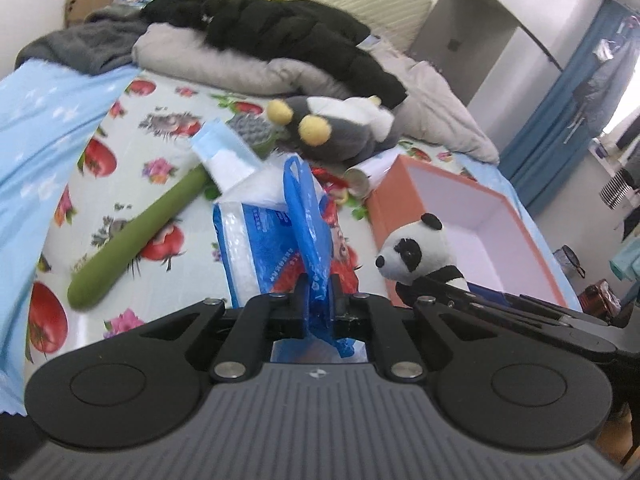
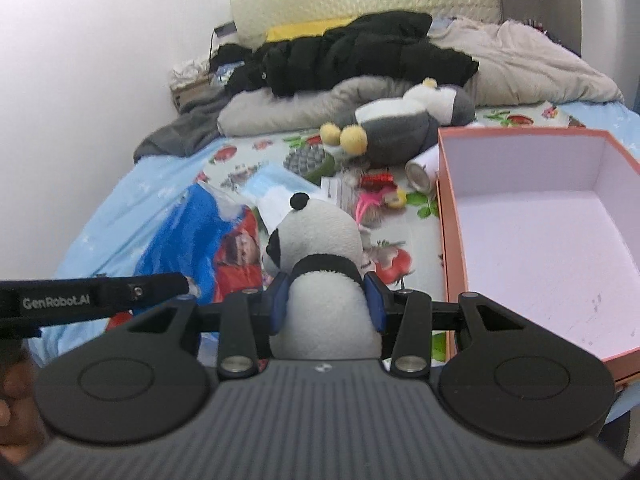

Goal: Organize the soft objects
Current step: 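Lift the wipe pack with the left tool while the right tool carries the panda toward the pink box, then drop the wipe pack into the pink box with the left tool while the right tool drops the panda in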

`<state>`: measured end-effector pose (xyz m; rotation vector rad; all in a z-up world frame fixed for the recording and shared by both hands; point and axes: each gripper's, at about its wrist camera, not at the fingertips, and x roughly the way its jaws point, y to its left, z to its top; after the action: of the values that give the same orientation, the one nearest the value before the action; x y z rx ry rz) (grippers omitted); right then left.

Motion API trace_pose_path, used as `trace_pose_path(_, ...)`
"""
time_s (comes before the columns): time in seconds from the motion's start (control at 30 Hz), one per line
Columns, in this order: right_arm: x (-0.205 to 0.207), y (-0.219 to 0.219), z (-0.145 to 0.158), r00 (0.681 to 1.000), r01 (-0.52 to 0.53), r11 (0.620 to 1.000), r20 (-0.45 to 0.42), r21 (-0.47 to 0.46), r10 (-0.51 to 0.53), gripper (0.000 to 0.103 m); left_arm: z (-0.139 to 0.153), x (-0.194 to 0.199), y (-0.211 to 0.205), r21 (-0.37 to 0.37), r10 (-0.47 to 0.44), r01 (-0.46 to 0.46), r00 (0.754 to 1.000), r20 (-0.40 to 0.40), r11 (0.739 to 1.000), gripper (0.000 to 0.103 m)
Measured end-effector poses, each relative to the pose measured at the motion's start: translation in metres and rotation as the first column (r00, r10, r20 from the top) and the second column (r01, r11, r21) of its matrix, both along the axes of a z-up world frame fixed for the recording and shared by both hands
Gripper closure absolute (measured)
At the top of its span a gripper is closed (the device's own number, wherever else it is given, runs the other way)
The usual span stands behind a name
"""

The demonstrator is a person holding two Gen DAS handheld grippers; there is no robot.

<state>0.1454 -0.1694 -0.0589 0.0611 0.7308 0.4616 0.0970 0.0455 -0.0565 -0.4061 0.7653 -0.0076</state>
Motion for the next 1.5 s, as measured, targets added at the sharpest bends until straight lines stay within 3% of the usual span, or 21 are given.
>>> trace_pose_path(0.27, -0.009, -0.020, 0.023, 0.997, 0.045, 0.999, 0.057, 0.017, -0.045, 0.059, 0.027, -0.008, -0.013, 0.011, -0.053, 0.052, 0.997, 0.052, 0.999, 0.093)
trace_pose_path(0.77, -0.026, -0.087, 0.032, 0.969, 0.233, 0.972, 0.084, 0.003, -0.233, 0.059, 0.034, 0.007, -0.066, -0.004, -0.208, 0.209, 0.974, 0.094, 0.978, 0.093)
trace_pose_path(1.1, -0.014, -0.126, 0.031, 0.946, 0.313, 0.950, 0.084, -0.003, -0.312, 0.059, 0.041, 0.043, -0.111, 0.000, -0.326, 0.329, 0.937, 0.121, 0.944, 0.093)
trace_pose_path(1.5, 0.032, -0.161, 0.010, 0.932, 0.363, 0.931, 0.033, -0.026, -0.362, 0.059, 0.026, 0.114, -0.157, -0.034, -0.401, 0.404, 0.913, 0.074, 0.914, 0.093)
